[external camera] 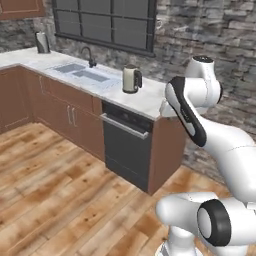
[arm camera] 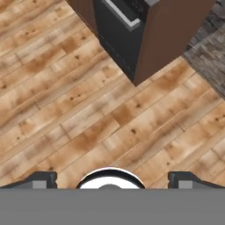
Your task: Navigate to the coffee machine.
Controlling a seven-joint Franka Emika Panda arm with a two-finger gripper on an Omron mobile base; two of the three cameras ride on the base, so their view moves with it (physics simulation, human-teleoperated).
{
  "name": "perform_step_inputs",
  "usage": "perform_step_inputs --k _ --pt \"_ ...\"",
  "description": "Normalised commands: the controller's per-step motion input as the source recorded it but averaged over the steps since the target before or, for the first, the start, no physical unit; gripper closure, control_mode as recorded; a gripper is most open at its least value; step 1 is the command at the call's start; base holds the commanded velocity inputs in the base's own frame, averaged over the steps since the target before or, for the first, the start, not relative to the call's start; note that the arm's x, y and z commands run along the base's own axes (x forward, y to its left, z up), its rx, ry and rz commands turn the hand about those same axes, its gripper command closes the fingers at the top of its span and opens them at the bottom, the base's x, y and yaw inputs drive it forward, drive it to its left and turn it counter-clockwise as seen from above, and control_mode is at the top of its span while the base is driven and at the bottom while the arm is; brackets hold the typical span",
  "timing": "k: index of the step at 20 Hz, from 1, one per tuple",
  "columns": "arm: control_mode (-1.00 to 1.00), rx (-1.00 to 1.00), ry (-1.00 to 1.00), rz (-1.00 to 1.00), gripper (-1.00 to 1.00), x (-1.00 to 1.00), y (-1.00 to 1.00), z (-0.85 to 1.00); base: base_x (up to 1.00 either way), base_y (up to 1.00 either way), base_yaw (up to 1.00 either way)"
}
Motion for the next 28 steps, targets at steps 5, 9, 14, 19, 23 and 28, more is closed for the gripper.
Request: perform_step_inputs --k 5,9,14,19,23,28 --pt "1.0 0.0 0.0 0.0 -1.0 0.0 0.0 0.0 1.0 -0.13 0.52" --pt "1.0 0.0 0.0 0.0 -1.0 0.0 0.0 0.0 1.0 -0.18 0.54" --pt "1.0 0.0 0.0 0.0 -1.0 0.0 0.0 0.0 1.0 -0.25 0.54" --pt "1.0 0.0 0.0 0.0 -1.0 0.0 0.0 0.0 1.0 -0.23 0.51" --pt "1.0 0.0 0.0 0.0 -1.0 0.0 0.0 0.0 1.0 -0.31 0.46" --pt "1.0 0.0 0.0 0.0 -1.0 0.0 0.0 0.0 1.0 -0.36 0.29"
